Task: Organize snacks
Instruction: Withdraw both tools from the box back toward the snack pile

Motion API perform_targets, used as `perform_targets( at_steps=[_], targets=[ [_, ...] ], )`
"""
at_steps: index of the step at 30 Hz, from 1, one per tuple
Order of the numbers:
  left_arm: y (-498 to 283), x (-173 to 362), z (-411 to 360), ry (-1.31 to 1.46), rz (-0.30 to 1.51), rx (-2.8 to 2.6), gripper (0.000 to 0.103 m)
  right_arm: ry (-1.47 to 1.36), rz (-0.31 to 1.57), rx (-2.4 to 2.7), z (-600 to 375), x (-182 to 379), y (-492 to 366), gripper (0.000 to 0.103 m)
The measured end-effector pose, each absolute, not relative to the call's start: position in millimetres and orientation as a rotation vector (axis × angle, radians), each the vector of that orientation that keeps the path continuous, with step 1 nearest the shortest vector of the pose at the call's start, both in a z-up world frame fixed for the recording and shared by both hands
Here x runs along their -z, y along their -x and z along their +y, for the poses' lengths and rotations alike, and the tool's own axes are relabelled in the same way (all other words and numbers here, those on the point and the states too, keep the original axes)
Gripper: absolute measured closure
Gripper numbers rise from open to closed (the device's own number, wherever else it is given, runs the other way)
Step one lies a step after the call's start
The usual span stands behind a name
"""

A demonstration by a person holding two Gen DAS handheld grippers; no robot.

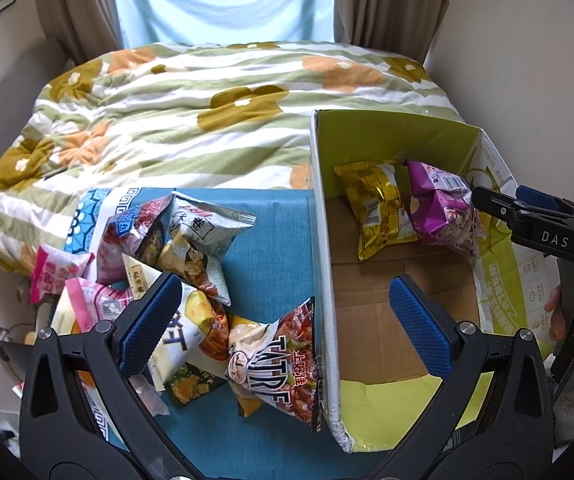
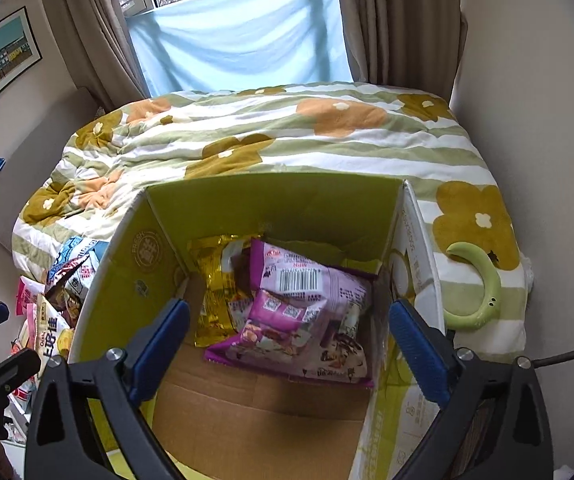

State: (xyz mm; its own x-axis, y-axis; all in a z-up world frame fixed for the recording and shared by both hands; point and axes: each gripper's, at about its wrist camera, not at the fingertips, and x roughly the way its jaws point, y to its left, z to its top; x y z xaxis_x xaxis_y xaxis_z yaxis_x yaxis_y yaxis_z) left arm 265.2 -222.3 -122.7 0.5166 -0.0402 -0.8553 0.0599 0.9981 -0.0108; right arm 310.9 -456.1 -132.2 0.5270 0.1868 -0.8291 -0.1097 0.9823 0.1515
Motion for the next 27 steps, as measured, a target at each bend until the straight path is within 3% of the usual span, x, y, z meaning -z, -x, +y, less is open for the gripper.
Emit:
perform_targets(
  at_steps=[16,27],
  targets=[
    [-225,56,-213,-0.064,0.890,0.076,0.000,-0.027,0.923,-0.176,-450,65,-254,0.004],
    [-174,30,-142,-0.088,0.818,0.124,0.000,-0.090,0.837,-0.102,-397,27,-180,0.004]
  ],
)
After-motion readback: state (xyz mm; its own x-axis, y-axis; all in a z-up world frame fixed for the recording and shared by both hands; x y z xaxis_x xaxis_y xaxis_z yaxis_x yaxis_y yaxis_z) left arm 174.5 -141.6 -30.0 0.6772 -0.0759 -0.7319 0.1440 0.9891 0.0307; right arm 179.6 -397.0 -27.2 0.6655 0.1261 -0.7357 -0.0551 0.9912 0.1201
